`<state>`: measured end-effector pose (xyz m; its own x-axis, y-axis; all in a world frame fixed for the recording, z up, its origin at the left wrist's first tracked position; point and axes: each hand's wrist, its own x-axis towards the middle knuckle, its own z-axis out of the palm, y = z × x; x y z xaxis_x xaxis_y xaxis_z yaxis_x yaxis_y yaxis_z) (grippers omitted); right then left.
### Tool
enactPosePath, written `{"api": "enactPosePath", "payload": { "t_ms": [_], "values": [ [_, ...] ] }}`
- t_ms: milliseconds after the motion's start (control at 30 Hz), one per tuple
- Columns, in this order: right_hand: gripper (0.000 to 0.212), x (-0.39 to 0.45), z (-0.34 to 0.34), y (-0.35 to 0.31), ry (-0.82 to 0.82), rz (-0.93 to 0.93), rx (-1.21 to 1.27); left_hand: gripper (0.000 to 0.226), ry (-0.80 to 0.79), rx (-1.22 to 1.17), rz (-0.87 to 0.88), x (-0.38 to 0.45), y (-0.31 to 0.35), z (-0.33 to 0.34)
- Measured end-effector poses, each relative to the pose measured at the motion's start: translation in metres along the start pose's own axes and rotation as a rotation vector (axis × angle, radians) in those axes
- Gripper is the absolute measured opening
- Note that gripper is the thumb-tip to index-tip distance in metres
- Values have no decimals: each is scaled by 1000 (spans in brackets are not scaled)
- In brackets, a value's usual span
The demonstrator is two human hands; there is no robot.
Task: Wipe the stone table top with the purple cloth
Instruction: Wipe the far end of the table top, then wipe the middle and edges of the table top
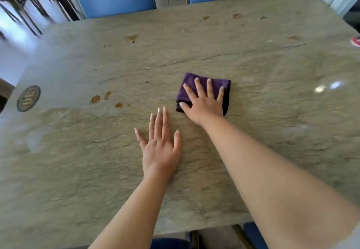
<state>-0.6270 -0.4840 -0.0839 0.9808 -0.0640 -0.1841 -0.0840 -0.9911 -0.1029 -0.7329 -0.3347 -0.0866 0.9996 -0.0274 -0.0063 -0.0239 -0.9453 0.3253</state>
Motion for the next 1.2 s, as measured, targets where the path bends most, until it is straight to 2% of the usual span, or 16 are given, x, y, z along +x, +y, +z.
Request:
{"api": "enactPosePath", "payload": {
  "t_ms": [133,200,267,333,433,567,667,733,800,833,867,933,1000,1033,1100,1200],
  "values": [
    [68,-43,5,5,32,-344,-3,65,-5,-89,-4,2,2,-5],
    [68,-67,4,29,61,-386,8,64,-12,-92,-4,3,3,-5],
    [66,-90,8,53,108,-228,20,62,-29,-74,-6,3,2,-4],
    [66,-115,15,63,169,40,34,61,-46,-39,8,4,1,-3],
    [68,-148,27,46,230,308,42,62,-57,-23,16,7,0,-2],
    [68,-166,34,1,159,359,59,67,-52,-66,22,9,-1,-3],
    [63,-159,29,-27,56,181,92,71,-74,-264,46,12,-7,-11],
    [57,-151,18,-33,-26,48,349,68,-126,-505,52,11,-8,-16],
    [55,-153,1,-40,86,120,937,64,-188,-619,81,12,-17,-24],
    [55,-158,-3,-41,234,234,1112,59,-193,-596,120,12,-22,-28],
    [54,-164,-5,-43,393,355,1134,54,-159,-534,200,12,-27,-29],
    [52,-176,-3,-54,583,513,925,47,-81,-376,476,10,-28,-27],
    [47,-181,7,-69,701,638,853,50,-130,-218,767,4,-21,-19],
    [44,-183,11,-76,741,735,866,54,-181,-115,857,2,-16,-14],
    [44,-187,21,-84,716,889,838,61,-213,60,923,7,-10,-5],
    [46,-192,36,-88,597,814,618,65,-192,133,908,36,-19,-3]
  ]
}}
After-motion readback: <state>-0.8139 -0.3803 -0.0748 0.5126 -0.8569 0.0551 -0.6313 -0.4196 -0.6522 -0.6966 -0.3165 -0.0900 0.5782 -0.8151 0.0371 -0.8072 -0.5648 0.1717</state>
